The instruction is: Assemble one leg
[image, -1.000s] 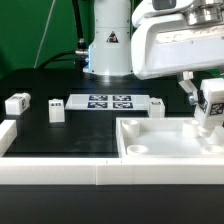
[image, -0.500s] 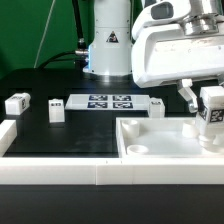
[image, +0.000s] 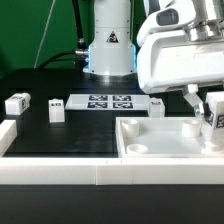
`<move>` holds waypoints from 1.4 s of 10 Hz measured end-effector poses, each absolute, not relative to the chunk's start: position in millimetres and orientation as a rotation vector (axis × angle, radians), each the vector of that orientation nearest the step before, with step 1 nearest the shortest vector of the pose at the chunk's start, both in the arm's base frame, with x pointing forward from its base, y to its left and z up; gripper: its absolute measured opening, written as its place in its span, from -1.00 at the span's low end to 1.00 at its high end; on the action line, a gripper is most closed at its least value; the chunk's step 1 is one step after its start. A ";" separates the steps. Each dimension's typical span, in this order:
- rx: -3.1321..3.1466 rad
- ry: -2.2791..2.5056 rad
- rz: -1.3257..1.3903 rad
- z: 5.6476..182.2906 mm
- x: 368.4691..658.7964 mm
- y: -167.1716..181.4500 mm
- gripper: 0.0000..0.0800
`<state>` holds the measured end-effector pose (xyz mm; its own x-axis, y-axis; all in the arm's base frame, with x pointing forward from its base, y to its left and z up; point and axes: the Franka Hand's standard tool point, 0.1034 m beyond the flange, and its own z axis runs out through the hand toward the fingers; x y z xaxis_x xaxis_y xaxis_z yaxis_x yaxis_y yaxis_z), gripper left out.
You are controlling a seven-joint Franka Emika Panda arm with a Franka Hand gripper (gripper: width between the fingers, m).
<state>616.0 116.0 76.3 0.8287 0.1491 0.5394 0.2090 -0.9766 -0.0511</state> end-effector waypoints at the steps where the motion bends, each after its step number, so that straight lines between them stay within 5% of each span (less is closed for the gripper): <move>1: -2.900 -0.284 -0.839 74.1 616.2 116.3 -0.27; 6: -2.892 -0.279 -0.887 73.5 617.0 115.5 -0.27; 8: -2.892 -0.279 -0.887 73.5 617.0 115.5 0.32; 9: -2.892 -0.279 -0.887 73.5 617.0 115.4 0.32; 10: -2.892 -0.279 -0.887 73.5 617.0 115.4 0.56; 14: -2.892 -0.279 -0.887 73.5 617.0 115.4 0.62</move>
Offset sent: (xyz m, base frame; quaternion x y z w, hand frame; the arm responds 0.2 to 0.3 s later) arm -0.0037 -0.0035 -0.0102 -0.0031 -0.0001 -0.0029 1.0000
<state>617.0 115.4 73.5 0.8132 0.1440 0.5638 0.2045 -0.9778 -0.0453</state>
